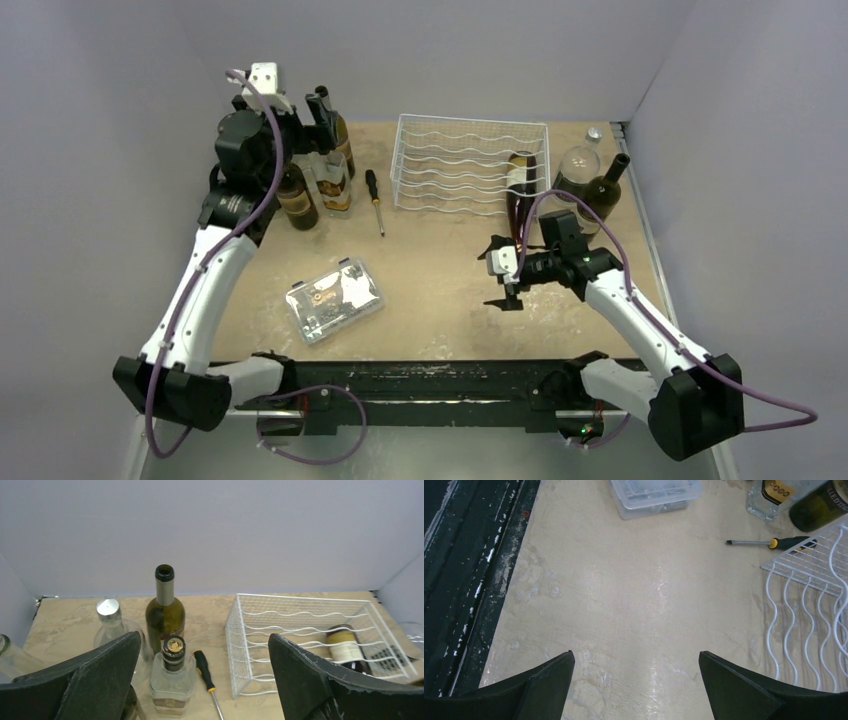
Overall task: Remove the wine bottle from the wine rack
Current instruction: Place the wine bottle at the center of the board.
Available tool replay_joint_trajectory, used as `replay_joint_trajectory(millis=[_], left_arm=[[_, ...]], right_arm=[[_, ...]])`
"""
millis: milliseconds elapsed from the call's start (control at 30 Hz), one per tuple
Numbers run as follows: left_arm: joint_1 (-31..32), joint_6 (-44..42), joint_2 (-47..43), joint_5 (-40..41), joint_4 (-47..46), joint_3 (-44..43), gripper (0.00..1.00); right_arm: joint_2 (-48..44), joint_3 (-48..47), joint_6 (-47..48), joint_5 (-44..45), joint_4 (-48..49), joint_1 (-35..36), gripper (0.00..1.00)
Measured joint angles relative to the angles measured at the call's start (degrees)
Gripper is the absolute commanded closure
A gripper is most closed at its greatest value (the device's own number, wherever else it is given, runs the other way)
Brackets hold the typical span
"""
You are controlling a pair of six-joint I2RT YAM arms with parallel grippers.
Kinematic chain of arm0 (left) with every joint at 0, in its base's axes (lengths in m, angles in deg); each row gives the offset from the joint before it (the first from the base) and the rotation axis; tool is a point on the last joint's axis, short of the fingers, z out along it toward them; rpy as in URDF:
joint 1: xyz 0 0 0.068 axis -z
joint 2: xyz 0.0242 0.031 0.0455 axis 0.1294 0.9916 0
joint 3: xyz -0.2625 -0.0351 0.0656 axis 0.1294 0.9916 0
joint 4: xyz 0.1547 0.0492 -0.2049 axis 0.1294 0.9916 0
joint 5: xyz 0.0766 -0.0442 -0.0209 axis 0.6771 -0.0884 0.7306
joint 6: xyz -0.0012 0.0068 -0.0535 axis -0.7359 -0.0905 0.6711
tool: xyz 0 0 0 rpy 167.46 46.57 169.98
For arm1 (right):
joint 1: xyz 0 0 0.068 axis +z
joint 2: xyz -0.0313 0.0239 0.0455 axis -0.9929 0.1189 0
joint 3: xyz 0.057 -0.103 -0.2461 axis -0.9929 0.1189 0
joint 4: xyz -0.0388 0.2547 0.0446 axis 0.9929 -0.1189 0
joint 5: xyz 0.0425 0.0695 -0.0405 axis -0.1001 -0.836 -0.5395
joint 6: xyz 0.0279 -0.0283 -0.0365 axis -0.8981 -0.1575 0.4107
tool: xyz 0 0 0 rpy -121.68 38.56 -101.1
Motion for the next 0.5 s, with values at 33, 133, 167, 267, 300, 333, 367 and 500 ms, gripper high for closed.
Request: replay_joint_trajectory(millis=[33, 133, 167, 267, 300, 333, 367, 500], left_arm=[[0.0, 0.46, -1.88, -1.31, 0.72, 0.35, 0.0], [0.0, 1.79, -7.08, -5.11, 2.49, 1.81, 0.0], [-0.02, 2.4, -8.74, -6.47, 2.95, 2.56, 0.0], [-0.02, 4.13, -13.03, -10.32, 4.61, 5.68, 0.0], [-0.04, 4.72, -14.14, -11.58, 5.25, 6.88, 0.0], [-0.04, 5.2, -15.02, -12.59, 5.7, 7.91, 0.0], [-0.04, 5.79, -16.06, -13.77, 6.32, 9.35, 0.0], [-0.04, 8.48, -20.09, -18.18, 8.26, 14.97, 0.0]], right_arm=[[-0.15, -0.11, 0.0, -0.13, 0.0, -0.44, 0.01], [-0.87, -0.28, -0.02, -0.39, -0.11, -1.81, 0.01], [-1.09, -0.31, -0.07, -0.42, -0.13, -2.23, 0.01], [-1.55, -0.48, -0.63, -0.79, -0.2, -3.5, 0.01], [-1.64, -0.68, -0.92, -0.83, -0.2, -3.96, 0.01], [-1.77, -0.85, -1.27, -0.94, -0.2, -4.44, 0.01], [-1.97, -1.03, -1.95, -1.09, -0.13, -4.98, 0.01], [-3.15, -1.42, -6.23, -1.38, 0.52, -6.67, 0.01]])
